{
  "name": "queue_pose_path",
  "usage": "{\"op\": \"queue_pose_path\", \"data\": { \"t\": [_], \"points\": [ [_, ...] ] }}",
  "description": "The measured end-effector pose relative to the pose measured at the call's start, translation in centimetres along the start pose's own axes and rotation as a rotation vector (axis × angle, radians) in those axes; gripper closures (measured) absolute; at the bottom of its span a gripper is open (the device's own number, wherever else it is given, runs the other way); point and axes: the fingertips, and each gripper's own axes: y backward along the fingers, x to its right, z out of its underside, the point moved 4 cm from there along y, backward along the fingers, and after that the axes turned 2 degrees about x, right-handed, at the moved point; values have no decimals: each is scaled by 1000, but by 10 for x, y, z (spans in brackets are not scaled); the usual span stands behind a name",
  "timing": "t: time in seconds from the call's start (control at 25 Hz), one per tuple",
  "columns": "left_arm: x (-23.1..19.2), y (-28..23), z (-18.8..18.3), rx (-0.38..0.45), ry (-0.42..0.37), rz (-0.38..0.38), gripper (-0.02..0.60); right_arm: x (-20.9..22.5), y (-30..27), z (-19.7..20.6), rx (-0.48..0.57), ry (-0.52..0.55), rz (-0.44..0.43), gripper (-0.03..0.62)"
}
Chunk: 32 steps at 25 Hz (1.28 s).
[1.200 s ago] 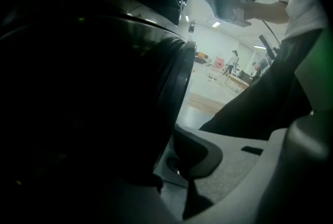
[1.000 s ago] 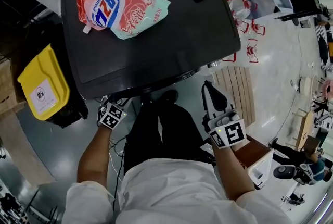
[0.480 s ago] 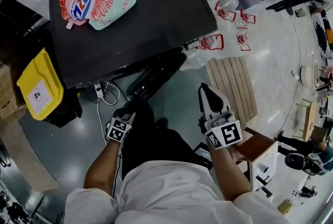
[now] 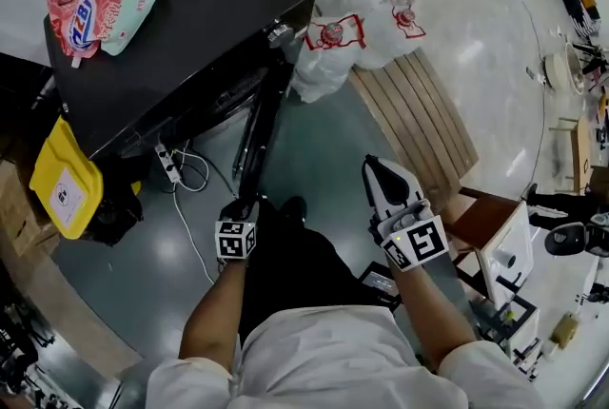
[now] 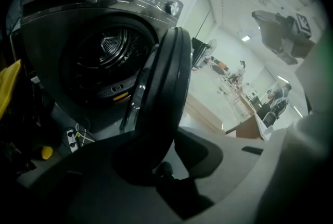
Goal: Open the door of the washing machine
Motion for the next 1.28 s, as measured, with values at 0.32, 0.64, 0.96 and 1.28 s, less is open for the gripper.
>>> {"op": "queue_pose_path", "data": {
  "t": [0.32, 0.64, 0.96, 1.28],
  "points": [
    [85, -30, 12, 23, 68, -3, 471, -3, 40, 24, 4, -44, 58, 556],
    [190, -53, 0, -7, -5, 312, 488, 8, 81, 26, 9, -37, 108, 556],
    [183, 5, -63, 201, -123, 478, 465, 7, 87, 5, 83, -34, 118, 556],
    [122, 142, -173, 535, -242, 372, 465, -18, 90, -40, 192, -8, 87, 556]
  ]
}}
